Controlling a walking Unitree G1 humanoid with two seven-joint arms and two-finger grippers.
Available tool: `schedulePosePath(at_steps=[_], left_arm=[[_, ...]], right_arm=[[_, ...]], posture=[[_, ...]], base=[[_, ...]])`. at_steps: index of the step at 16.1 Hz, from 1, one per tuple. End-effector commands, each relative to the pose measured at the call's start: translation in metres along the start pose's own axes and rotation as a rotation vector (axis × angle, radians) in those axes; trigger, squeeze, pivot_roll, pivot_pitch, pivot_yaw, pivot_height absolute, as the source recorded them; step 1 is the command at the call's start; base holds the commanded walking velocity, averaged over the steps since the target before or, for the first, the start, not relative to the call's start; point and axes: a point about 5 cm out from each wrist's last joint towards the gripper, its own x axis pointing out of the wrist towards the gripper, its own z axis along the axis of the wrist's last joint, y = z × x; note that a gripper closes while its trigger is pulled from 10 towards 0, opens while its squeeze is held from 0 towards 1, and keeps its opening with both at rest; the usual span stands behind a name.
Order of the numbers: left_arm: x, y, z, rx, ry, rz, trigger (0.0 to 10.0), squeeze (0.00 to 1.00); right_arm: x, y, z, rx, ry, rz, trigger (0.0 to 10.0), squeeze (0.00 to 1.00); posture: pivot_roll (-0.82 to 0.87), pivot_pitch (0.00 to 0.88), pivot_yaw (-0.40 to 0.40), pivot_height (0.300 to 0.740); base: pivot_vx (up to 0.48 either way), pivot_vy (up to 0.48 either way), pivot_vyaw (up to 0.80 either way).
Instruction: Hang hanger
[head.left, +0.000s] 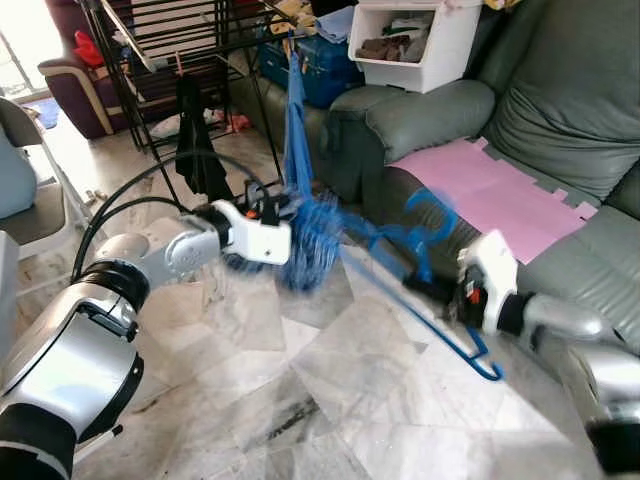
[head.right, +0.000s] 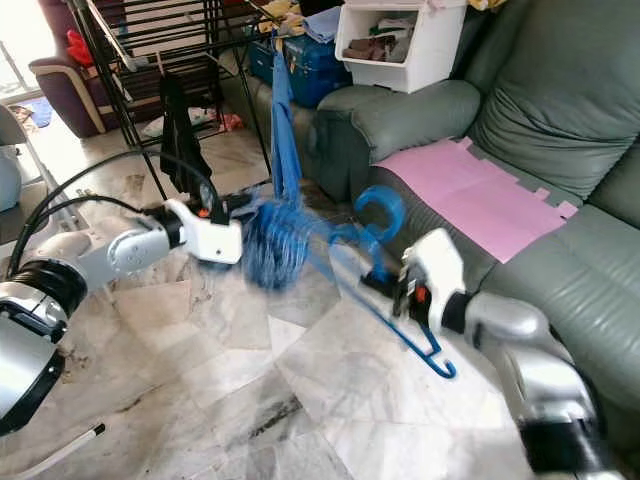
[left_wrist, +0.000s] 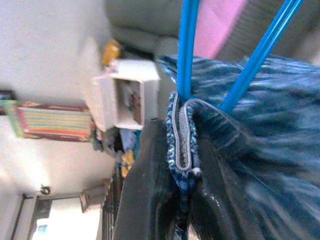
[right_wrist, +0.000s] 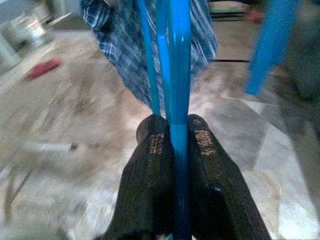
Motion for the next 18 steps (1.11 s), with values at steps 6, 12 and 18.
schedulePosePath(at_steps=[6, 12, 18], left_arm=[[-0.002, 0.015, 0.004, -0.089, -0.051, 0.095, 10.0, 0.00], [0.007, -0.007, 0.009, -0.196, -0.020, 0.021, 10.0, 0.00], [0.015, -0.035, -0.003, -0.600, 0.219, -0.003, 10.0, 0.00]], right_arm=[[-0.009, -0.043, -0.008, 0.209, -0.024, -0.413, 10.0, 0.00], [-0.011, -0.020, -0.004, 0.070, 0.030, -0.187, 10.0, 0.00], [-0.022, 0.003, 0.019, -0.068, -0.007, 0.053, 10.0, 0.00]], posture=[[-0.13, 0.000, 0.042, 0.740], [-0.14, 0.000, 0.045, 0.740], [-0.16, 0.000, 0.055, 0.740]], base=[[0.000, 0.000, 0.00], [0.000, 0.000, 0.00], [0.000, 0.000, 0.00]])
